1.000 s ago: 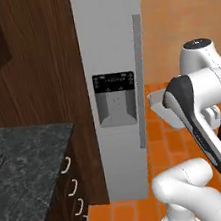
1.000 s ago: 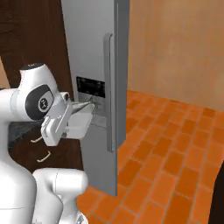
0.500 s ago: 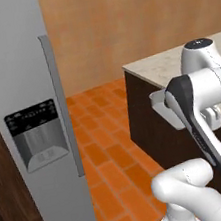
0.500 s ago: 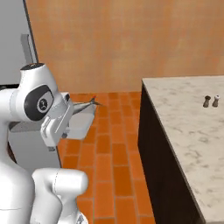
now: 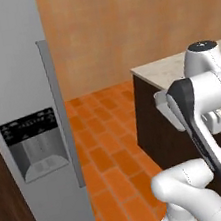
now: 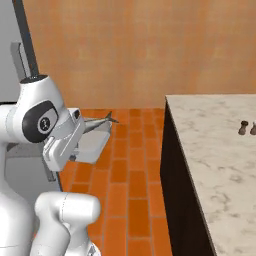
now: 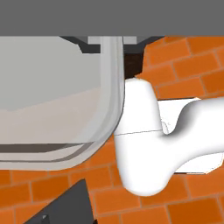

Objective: Take the meat container that has the fish and place it on the second highest rack of the freezer. Then take the vegetable container that has the sweet potato and cucumber and place it on the highest rack of the freezer.

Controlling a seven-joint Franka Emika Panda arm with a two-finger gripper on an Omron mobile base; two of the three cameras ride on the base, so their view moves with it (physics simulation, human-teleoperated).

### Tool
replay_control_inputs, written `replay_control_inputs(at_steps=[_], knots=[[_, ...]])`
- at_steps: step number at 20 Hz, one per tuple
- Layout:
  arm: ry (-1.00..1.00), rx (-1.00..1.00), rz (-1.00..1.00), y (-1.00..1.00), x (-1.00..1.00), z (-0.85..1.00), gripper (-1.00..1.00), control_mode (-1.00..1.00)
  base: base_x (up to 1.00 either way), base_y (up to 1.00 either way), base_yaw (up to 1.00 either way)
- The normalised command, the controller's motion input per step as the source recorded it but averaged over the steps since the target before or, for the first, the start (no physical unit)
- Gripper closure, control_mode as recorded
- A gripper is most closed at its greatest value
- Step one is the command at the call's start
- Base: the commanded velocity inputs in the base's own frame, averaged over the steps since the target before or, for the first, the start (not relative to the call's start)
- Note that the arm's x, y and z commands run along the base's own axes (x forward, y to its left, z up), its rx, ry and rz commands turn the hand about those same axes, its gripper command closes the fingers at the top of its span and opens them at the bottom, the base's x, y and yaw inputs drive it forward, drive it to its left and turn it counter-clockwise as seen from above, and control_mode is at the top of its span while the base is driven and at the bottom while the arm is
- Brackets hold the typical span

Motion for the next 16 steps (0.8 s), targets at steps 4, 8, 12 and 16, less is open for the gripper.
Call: replay_control_inputs(at_steps=[4,8,12,16], knots=[[0.00,0.00,0.00,0.00,0.00,0.00,1.00,1.00,0.86,-0.23,0.22],[0.00,0.00,0.00,0.00,0.00,0.00,1.00,1.00,0.98,0.00,0.13],[0.00,0.00,0.00,0.00,0.00,0.00,1.00,1.00,1.00,-0.03,0.12],[0.00,0.00,0.00,0.00,0.00,0.00,1.00,1.00,1.00,-0.15,0.13]])
